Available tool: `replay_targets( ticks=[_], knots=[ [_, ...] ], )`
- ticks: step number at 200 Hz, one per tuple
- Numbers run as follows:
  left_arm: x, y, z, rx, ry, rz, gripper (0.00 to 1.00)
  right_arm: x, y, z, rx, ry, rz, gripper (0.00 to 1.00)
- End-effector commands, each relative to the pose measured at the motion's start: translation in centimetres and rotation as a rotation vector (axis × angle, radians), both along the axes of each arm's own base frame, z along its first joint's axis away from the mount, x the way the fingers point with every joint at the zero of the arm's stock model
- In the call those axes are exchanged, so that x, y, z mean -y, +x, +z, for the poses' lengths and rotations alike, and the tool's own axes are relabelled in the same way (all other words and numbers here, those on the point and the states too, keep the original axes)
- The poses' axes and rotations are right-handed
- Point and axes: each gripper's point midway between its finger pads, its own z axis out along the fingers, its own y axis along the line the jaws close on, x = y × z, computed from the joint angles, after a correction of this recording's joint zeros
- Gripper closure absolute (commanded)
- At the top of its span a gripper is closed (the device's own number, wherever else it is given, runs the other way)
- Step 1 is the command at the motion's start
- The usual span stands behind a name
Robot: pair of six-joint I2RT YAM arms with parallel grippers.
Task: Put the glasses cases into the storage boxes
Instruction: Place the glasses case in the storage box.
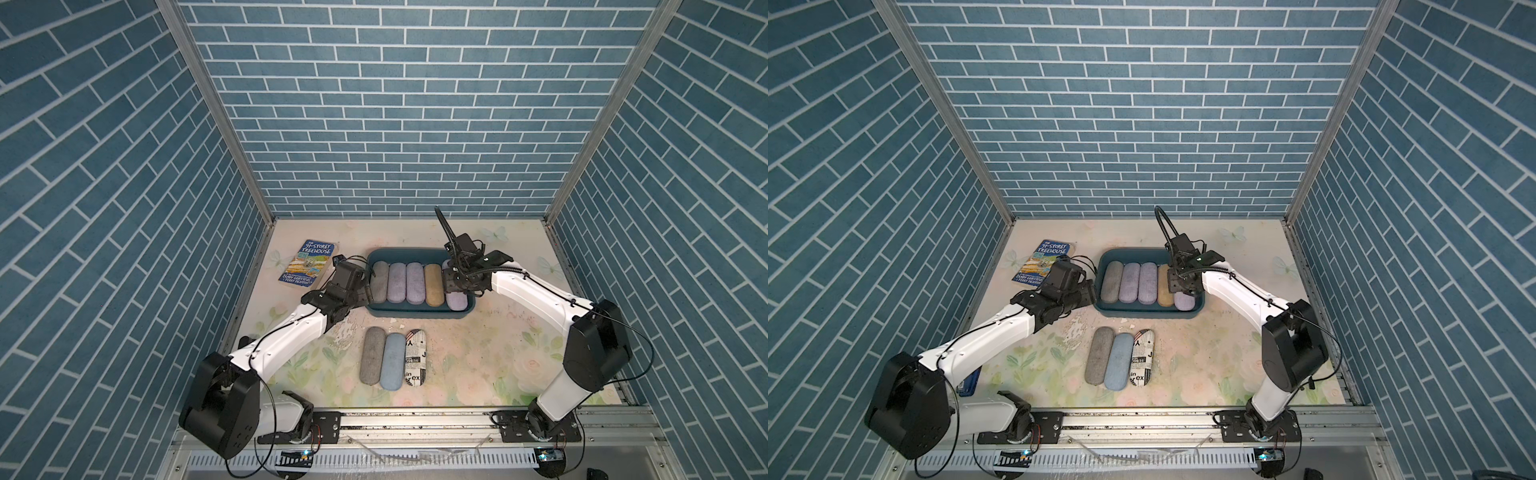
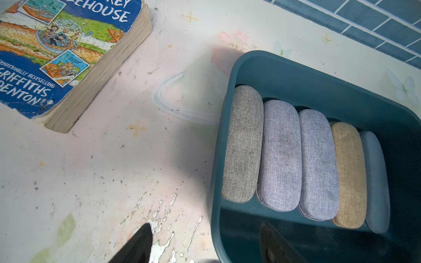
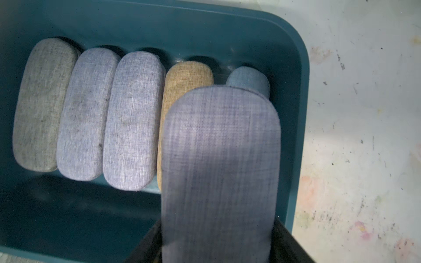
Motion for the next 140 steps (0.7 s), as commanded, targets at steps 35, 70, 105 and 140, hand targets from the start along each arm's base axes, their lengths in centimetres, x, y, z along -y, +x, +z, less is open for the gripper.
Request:
replay_targets(
  ticks=[35, 70, 105, 140],
  knots=[
    [-0.3, 0.5, -0.3, -0.002, 0.003, 0.001, 0.25, 0.2, 2.9, -2.1, -0.001, -0.053, -0.002, 0.48],
    [-0.5, 0.6, -0.5, -0.007, 0.005, 0.006, 0.25, 0.9, 3.5, -3.7, -0.026, -0.074, -0.019, 0.48],
    [-0.5, 0.5, -0.8, -0.015, 0.004, 0.008, 0.24, 1.7, 3.9, -4.4, -0.031, -0.087, -0.039, 0.48],
    [-0.6, 0.5, -0.9, -0.017, 0.005, 0.009, 0.25, 2.4, 4.2, -5.2, -0.041, -0.091, -0.061, 0.48]
  ],
)
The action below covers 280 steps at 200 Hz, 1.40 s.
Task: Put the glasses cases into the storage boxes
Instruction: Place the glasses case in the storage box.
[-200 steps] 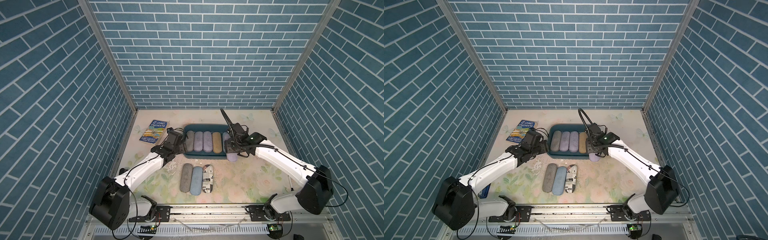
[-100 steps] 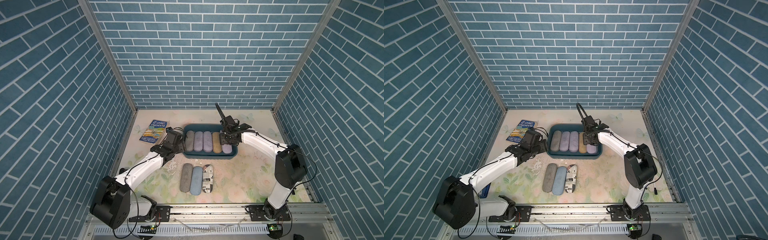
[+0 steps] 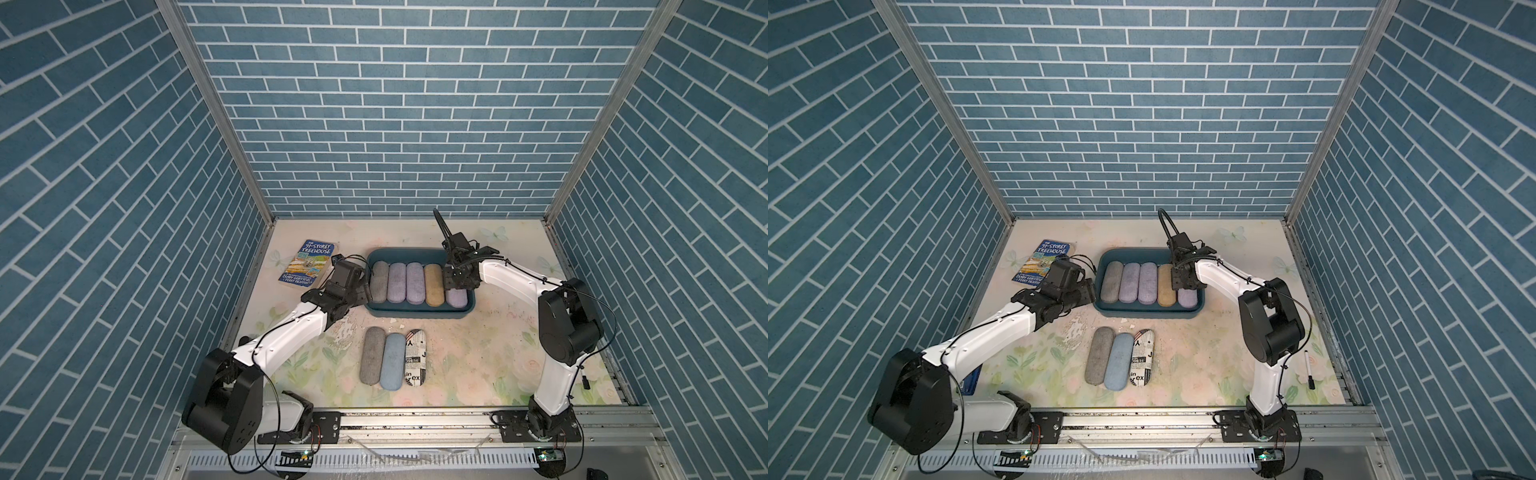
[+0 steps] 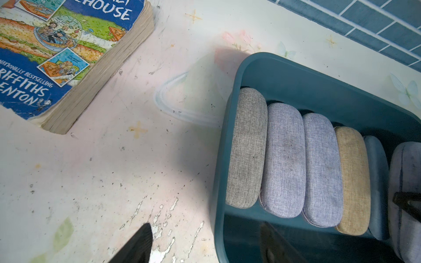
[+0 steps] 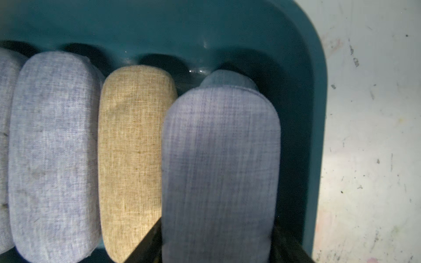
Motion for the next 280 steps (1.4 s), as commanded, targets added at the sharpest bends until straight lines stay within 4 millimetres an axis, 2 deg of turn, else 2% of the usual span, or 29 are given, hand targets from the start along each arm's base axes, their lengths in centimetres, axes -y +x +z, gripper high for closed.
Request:
replay_targets(
  ticks=[1, 42, 80, 118, 152, 192, 214, 235, 263, 280],
  knots=[
    [-0.4, 0.0, -0.4, -0.008, 0.015, 0.001, 0.24, 0.6, 0.8, -0.4, 0.014, -0.027, -0.001, 0.48],
    [-0.7, -0.1, -0.5, -0.009, 0.018, 0.006, 0.24, 1.0, 1.0, -0.9, 0.001, -0.032, -0.01, 0.43],
    [-0.9, -0.3, -0.5, -0.008, 0.016, 0.009, 0.24, 1.1, 1.3, 0.0, 0.018, -0.027, -0.01, 0.34],
    [-1.2, -0.4, -0.3, -0.005, 0.015, 0.015, 0.24, 1.3, 1.3, 2.3, 0.056, -0.021, -0.006, 0.25],
    [-1.3, -0.5, -0.2, 0.0, 0.015, 0.017, 0.24, 1.7, 1.3, 4.3, 0.089, -0.026, -0.008, 0.23],
    [-1.5, -0.6, 0.0, 0.004, 0.013, 0.022, 0.24, 1.0, 0.6, 8.0, 0.144, 0.054, 0.01, 0.23],
    [-1.5, -0.5, 0.1, 0.007, 0.011, 0.023, 0.24, 0.0, -0.5, 9.9, 0.167, 0.101, 0.043, 0.23],
    [-1.5, -0.5, 0.1, 0.007, 0.012, 0.024, 0.24, -1.5, -2.4, 11.0, 0.178, 0.117, 0.094, 0.23],
    [-1.5, -0.4, 0.1, 0.007, 0.01, 0.026, 0.24, -3.6, -5.9, 10.6, 0.165, 0.102, 0.157, 0.23],
    [-1.5, -0.5, 0.0, 0.004, 0.01, 0.025, 0.24, -4.7, -8.5, 9.6, 0.14, 0.099, 0.183, 0.24]
  ],
)
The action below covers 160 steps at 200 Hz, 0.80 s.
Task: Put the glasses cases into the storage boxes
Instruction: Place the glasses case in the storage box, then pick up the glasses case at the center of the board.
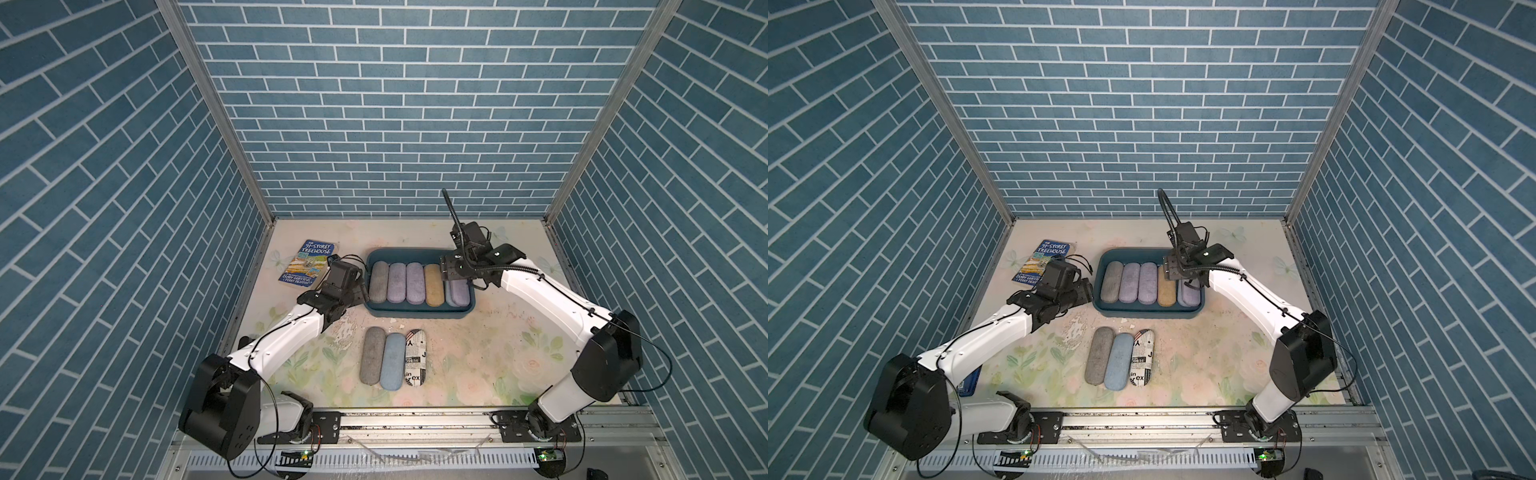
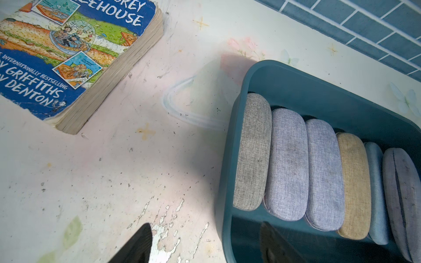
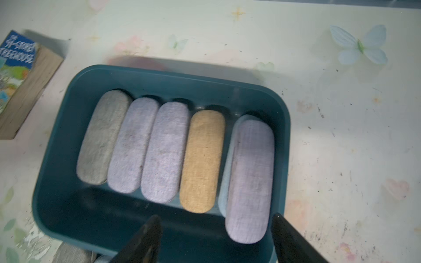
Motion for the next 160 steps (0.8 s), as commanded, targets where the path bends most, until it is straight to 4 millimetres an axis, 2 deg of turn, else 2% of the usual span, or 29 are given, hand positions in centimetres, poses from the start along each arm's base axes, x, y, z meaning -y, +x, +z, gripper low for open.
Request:
replay_targets(
  ticks=[1, 37, 58, 87, 117, 160],
  knots=[
    [-0.6, -0.3, -0.3, -0.008, 0.016, 0.004, 0.24, -0.5, -3.9, -2.0, -0.063, -0.042, 0.023, 0.24],
    [-0.6, -0.4, -0.3, -0.006, 0.015, 0.004, 0.24, -1.7, -9.4, -5.4, -0.131, -0.088, 0.076, 0.25],
    [-0.6, -0.4, -0.3, -0.008, 0.014, 0.001, 0.24, -1.7, -11.9, -7.2, -0.166, -0.113, 0.08, 0.25],
    [-0.5, -0.5, -0.2, -0.006, 0.008, -0.002, 0.24, -2.5, -14.6, -8.4, -0.19, -0.13, 0.101, 0.24],
    [-0.5, -0.5, -0.2, -0.005, 0.008, -0.004, 0.24, -4.1, -16.8, -9.6, -0.214, -0.147, 0.144, 0.23],
    [-0.6, -0.5, -0.2, -0.005, 0.01, -0.005, 0.24, -5.6, -17.6, -11.4, -0.233, -0.192, 0.176, 0.23]
  ],
)
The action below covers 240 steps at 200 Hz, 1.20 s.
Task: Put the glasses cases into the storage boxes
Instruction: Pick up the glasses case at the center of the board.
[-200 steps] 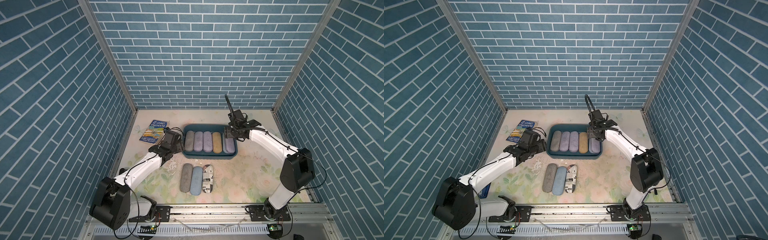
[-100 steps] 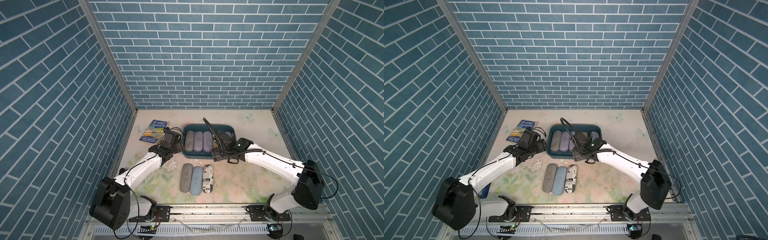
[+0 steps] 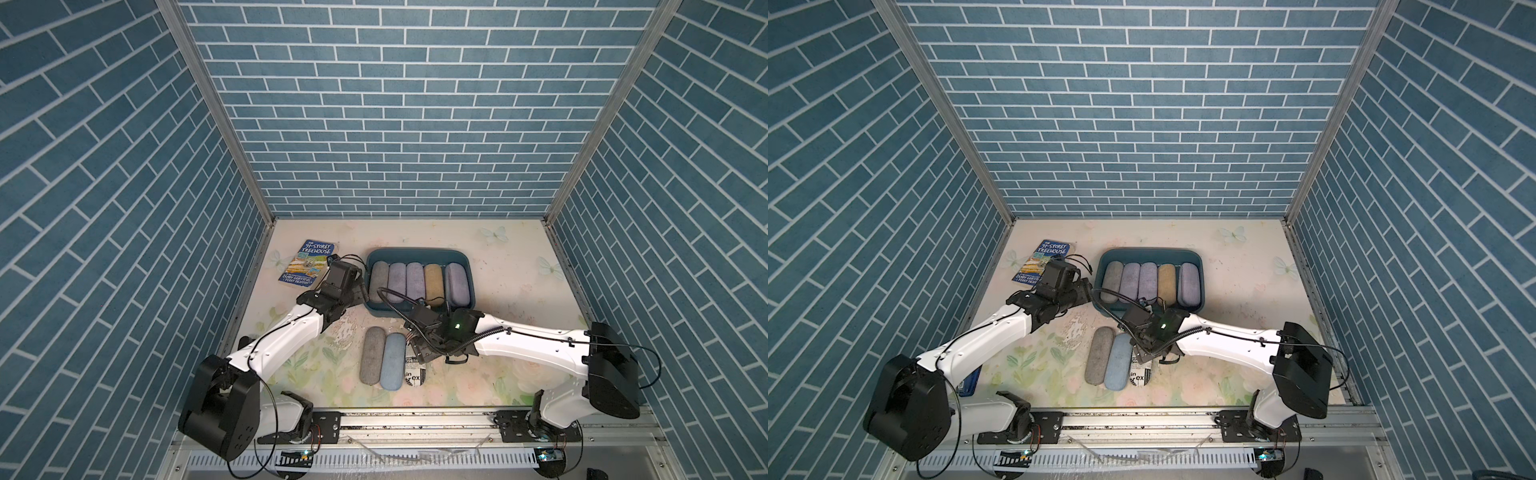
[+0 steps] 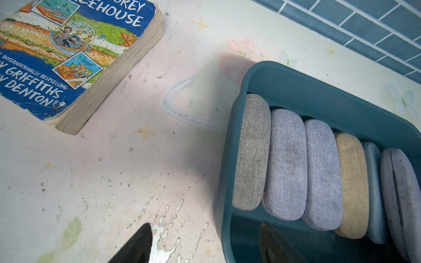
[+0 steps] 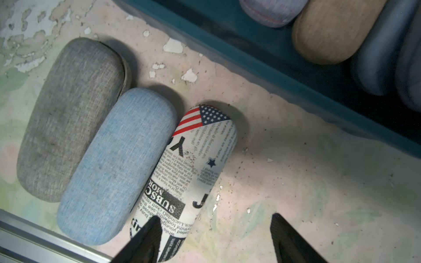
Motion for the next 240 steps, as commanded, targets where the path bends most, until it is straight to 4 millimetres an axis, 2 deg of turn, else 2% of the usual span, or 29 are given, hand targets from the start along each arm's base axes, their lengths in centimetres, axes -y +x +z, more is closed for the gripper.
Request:
replay_targets(
  ticks=[1, 39, 75, 130, 184, 240],
  knots=[
    [-0.5, -0.5, -0.4, -0.01, 0.015, -0.004, 0.24, -0.6, 0.2, -0.7, -0.001, -0.016, -0.048, 0.23],
    [-0.7, -0.6, -0.5, -0.011, 0.02, -0.002, 0.24, -1.5, 0.0, -1.9, -0.019, -0.026, -0.039, 0.23],
    [-0.6, -0.6, -0.5, -0.011, 0.02, -0.003, 0.24, -2.3, 0.4, -1.9, -0.012, -0.029, -0.028, 0.23],
    [-0.7, -0.7, -0.7, -0.013, 0.022, -0.002, 0.24, -3.0, -0.2, -2.8, -0.035, -0.035, -0.009, 0.23],
    [-0.7, -0.6, -0.7, -0.012, 0.017, -0.003, 0.24, -2.2, -0.7, -3.9, -0.05, -0.063, -0.012, 0.23],
    [-0.8, -0.8, -0.8, -0.013, 0.022, -0.001, 0.24, 0.5, -1.4, -4.7, -0.057, -0.122, -0.037, 0.23]
  ],
)
